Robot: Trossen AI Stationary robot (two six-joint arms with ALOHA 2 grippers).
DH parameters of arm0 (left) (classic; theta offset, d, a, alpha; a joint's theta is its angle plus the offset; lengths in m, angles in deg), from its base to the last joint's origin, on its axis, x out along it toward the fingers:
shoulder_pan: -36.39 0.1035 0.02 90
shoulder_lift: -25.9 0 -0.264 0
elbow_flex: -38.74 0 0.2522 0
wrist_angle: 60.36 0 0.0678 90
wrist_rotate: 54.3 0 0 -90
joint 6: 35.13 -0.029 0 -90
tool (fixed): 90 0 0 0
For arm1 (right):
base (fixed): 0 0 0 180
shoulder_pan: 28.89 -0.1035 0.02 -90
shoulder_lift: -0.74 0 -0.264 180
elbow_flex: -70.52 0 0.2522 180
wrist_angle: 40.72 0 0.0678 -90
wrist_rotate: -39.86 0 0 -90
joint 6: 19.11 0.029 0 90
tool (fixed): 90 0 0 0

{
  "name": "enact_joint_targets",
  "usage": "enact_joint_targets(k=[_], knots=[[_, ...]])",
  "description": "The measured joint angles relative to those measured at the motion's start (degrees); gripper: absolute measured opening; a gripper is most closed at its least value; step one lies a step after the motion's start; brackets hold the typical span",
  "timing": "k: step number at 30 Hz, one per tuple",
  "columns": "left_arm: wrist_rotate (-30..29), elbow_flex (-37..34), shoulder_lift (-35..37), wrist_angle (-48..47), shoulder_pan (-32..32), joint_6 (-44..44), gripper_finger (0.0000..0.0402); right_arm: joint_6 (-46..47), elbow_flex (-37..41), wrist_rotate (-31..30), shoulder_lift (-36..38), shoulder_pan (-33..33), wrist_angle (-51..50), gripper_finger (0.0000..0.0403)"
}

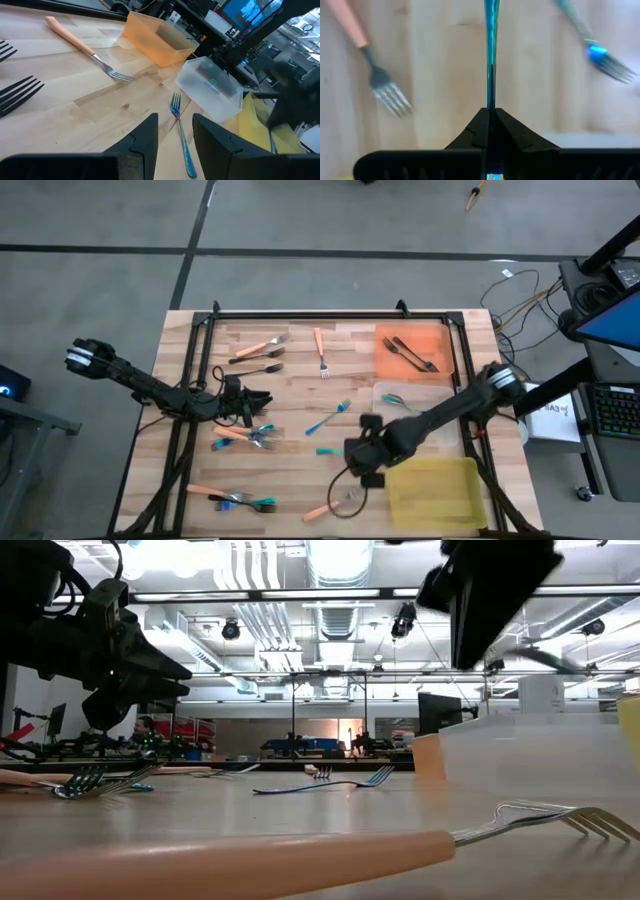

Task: Sort silverware by color (type)
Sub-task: Put the blue fork into the transparent bin

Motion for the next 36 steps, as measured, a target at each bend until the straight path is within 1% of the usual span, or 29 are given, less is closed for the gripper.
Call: enact_joint_targets(k=[4, 7, 9, 12, 15, 21, 24, 28, 36], knots=[[-0.11, 0.00, 0.00, 0.00, 0.00, -0.02, 0.0103, 1.35, 1.00, -3.34, 6.67, 2.35, -5.87, 0.0009], [-0.16, 0.01, 0.00, -0.02, 0.00, -0.03, 0.0103, 4.14, 2.32, -6.84, 11.94, 3.85, -10.86, 0.0009], [-0.20, 0.02, 0.00, -0.07, -0.01, -0.04, 0.0103, 6.10, 4.14, -7.75, 15.43, 4.63, -13.13, 0.0009], [-0.24, 0.00, 0.00, -0.07, 0.00, -0.28, 0.0103, 9.40, 9.21, -7.68, 20.91, 5.42, -13.19, 0.0009], [-0.33, 0.00, 0.00, -0.07, 0.00, -0.53, 0.0103, 13.33, 16.10, -7.52, 26.00, 5.54, -13.39, 0.0009], [-0.34, 0.00, 0.00, -0.07, 0.00, -1.11, 0.0103, 23.03, 28.28, -7.32, 34.87, 5.50, -13.41, 0.0009], [-0.35, 0.00, 0.00, -0.07, 0.00, -1.11, 0.0103, 26.54, 31.86, -6.46, 37.50, 5.50, -13.21, 0.0009], [-0.35, 0.00, 0.00, -0.04, 0.00, -1.13, 0.0103, 29.61, 34.47, -4.53, 38.53, 5.48, -12.78, 0.0012], [-0.37, 0.01, 0.00, -0.03, 0.00, -1.28, 0.0103, 30.60, 35.16, -3.96, 36.94, 5.48, -12.31, 0.0054]])
